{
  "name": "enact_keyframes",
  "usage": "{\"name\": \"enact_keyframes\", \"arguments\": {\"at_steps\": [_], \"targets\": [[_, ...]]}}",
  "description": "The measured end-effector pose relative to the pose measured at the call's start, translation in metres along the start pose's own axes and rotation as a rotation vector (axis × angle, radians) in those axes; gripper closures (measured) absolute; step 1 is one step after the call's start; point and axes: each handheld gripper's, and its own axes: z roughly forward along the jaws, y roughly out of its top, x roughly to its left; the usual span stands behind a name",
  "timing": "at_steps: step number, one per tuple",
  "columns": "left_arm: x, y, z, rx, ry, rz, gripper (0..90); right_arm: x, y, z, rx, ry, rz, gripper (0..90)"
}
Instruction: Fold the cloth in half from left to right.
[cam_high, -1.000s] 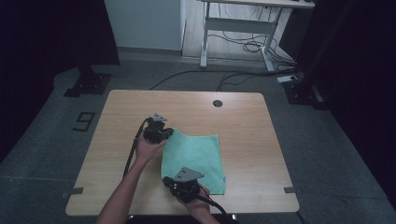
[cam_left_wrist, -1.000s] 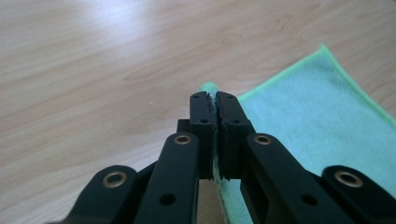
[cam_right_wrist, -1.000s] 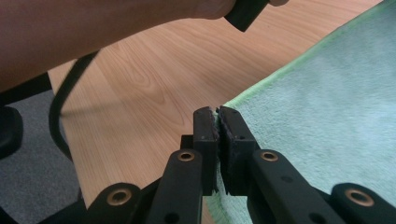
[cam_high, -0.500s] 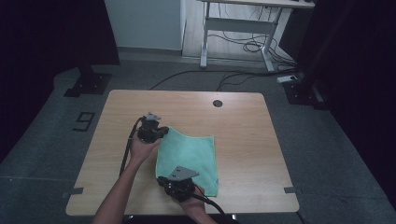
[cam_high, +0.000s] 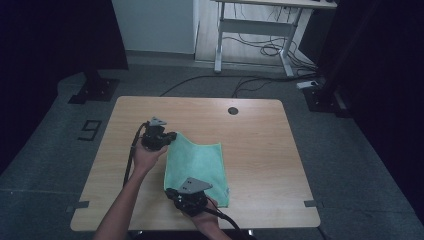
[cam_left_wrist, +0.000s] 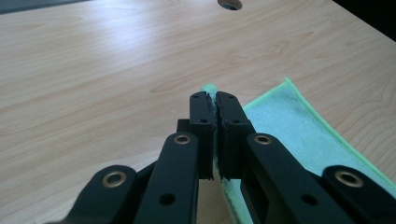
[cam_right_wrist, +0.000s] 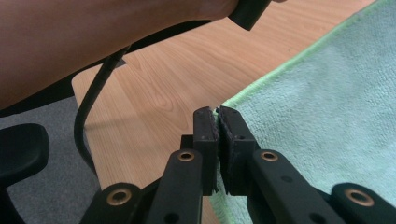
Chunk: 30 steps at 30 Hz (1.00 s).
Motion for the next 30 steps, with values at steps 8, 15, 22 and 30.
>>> {"name": "enact_keyframes", "arguments": {"at_steps": [8, 15, 22, 30], "targets": [[0.003, 0.011, -0.005, 0.001, 0.015, 0.006, 86.1, 0.003, 0.008, 0.009, -0.010, 0.015, 0.010, 85.5], [-0.005, 0.013, 0.000, 0.024, 0.005, 0.019, 86.1, 0.008, 0.017, 0.004, -0.036, 0.008, -0.012, 85.4], [-0.010, 0.006, 0.016, 0.055, -0.001, 0.024, 86.2, 0.002, 0.005, 0.003, -0.016, 0.004, 0.008, 85.4], [-0.013, 0.007, 0.024, 0.070, 0.003, 0.021, 86.0, 0.000, -0.004, -0.003, -0.021, -0.005, 0.021, 85.3]]}}
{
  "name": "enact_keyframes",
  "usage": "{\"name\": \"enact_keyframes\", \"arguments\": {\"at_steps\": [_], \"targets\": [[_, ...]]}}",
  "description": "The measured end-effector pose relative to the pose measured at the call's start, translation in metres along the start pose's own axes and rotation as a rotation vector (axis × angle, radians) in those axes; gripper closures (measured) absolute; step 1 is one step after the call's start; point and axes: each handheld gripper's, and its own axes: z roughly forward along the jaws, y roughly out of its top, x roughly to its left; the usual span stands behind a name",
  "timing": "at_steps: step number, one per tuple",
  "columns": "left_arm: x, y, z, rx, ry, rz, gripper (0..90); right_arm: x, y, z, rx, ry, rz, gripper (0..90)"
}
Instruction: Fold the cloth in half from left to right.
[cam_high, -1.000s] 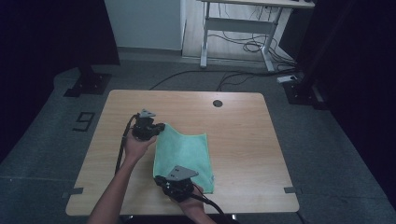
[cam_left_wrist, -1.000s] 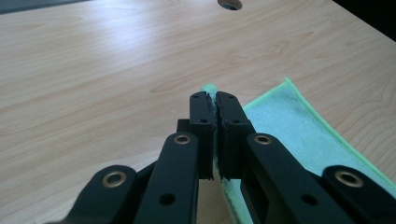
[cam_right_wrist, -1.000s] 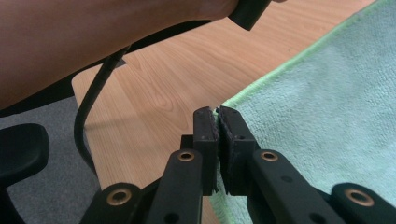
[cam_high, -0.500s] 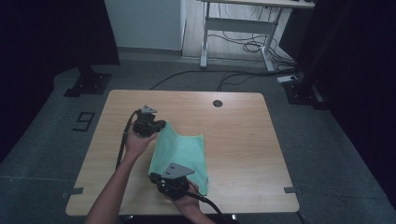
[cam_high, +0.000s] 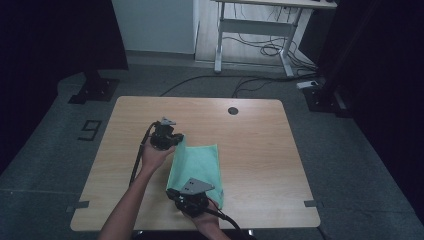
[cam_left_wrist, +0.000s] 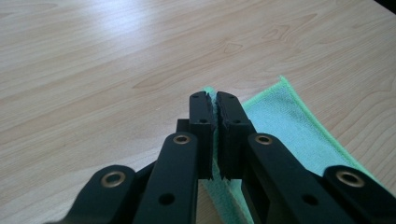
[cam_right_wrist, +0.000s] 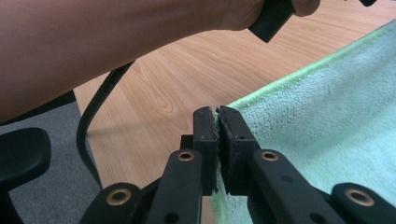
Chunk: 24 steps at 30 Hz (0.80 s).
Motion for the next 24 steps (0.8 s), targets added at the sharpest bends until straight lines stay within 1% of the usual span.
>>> {"name": "enact_keyframes", "arguments": {"at_steps": [5, 10, 16, 24], "targets": [[-0.003, 0.000, 0.010, 0.016, -0.005, -0.007, 85.9, -0.004, -0.005, -0.005, -0.006, -0.010, 0.009, 85.3], [-0.009, 0.003, 0.019, 0.033, -0.002, -0.002, 85.8, -0.008, -0.007, -0.010, -0.012, -0.024, 0.014, 85.3], [-0.014, 0.004, 0.025, 0.038, -0.004, -0.003, 85.7, -0.012, -0.015, -0.016, -0.012, -0.047, 0.016, 85.3], [-0.022, 0.005, 0.031, 0.043, -0.006, 0.003, 85.8, -0.016, -0.022, -0.022, -0.008, -0.058, 0.028, 85.3]]}}
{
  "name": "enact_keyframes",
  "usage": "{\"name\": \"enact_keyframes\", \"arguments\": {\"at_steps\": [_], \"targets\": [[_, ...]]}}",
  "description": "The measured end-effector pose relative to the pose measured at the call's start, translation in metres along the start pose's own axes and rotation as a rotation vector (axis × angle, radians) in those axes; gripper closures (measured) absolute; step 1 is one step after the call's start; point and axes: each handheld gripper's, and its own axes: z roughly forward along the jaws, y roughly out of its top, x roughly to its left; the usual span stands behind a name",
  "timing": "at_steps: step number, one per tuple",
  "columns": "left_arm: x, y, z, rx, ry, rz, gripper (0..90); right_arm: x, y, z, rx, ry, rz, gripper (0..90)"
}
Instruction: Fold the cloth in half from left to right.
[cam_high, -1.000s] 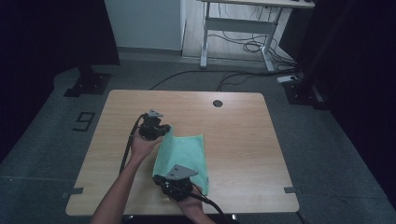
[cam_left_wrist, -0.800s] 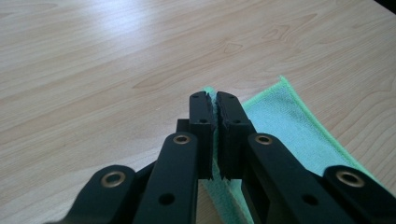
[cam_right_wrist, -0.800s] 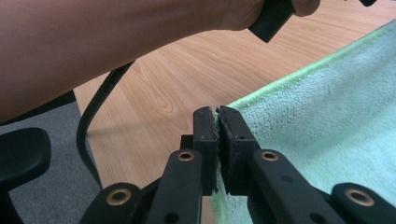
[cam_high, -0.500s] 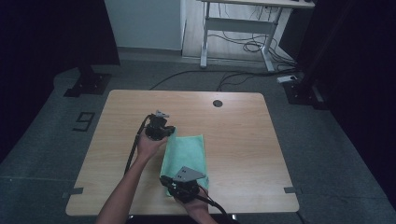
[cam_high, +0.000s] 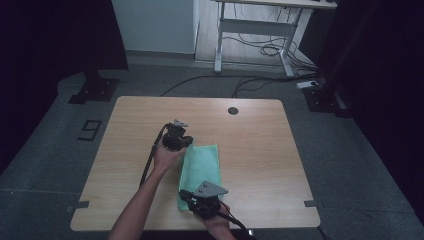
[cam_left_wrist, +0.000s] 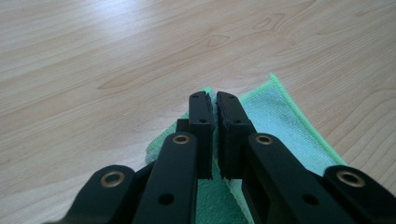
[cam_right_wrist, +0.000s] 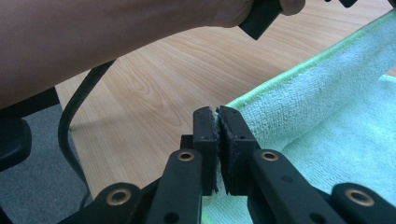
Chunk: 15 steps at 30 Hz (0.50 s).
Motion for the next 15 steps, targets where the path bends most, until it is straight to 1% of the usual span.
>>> {"name": "enact_keyframes", "arguments": {"at_steps": [5, 6, 8, 15], "targets": [[-0.003, 0.001, 0.004, 0.011, 0.000, 0.004, 85.6, -0.004, -0.004, -0.004, -0.009, -0.002, 0.018, 85.3], [-0.003, 0.002, 0.004, 0.009, -0.003, 0.000, 85.6, -0.004, -0.006, -0.004, -0.007, -0.008, 0.018, 85.3], [-0.005, 0.002, 0.006, 0.014, -0.003, 0.007, 85.6, -0.005, -0.009, -0.007, -0.009, -0.015, 0.017, 85.3], [-0.011, 0.003, 0.012, 0.018, -0.003, 0.011, 85.7, -0.010, -0.012, -0.012, -0.003, -0.023, 0.024, 85.4]]}}
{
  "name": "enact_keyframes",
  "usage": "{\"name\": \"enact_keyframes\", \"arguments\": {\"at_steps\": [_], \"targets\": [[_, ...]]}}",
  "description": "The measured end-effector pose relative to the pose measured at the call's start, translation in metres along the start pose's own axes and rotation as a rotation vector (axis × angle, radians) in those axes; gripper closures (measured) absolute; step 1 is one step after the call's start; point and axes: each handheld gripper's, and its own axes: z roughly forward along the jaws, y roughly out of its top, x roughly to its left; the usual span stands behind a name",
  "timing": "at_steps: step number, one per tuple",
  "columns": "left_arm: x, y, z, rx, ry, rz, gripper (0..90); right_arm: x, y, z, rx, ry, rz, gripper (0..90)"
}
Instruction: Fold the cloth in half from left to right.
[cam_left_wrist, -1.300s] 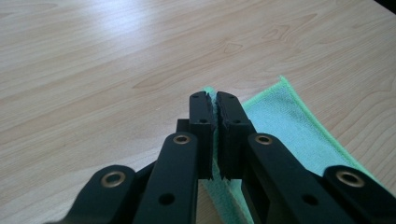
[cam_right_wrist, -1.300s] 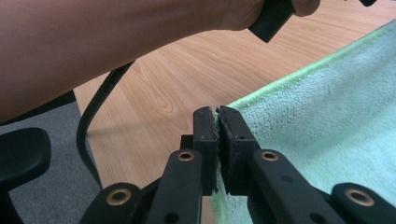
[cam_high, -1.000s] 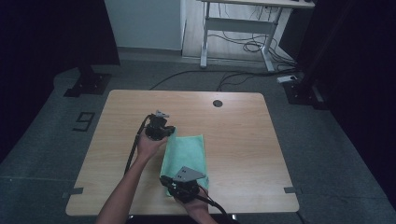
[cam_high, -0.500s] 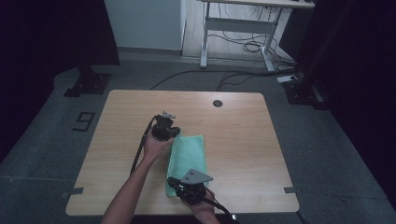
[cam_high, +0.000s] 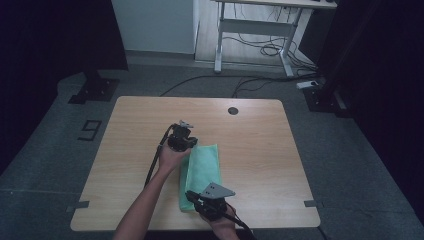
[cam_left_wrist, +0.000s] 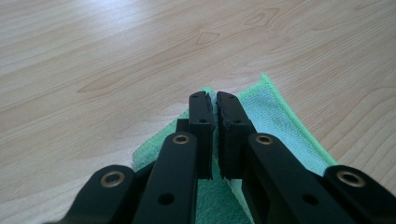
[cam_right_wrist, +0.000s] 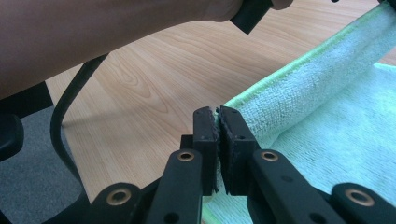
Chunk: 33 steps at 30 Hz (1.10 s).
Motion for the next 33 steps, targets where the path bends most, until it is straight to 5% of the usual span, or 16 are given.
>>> {"name": "enact_keyframes", "arguments": {"at_steps": [33], "targets": [[-0.015, 0.006, 0.028, 0.040, 0.010, -0.003, 85.1, -0.025, -0.018, -0.022, 0.021, -0.065, 0.057, 85.3]]}}
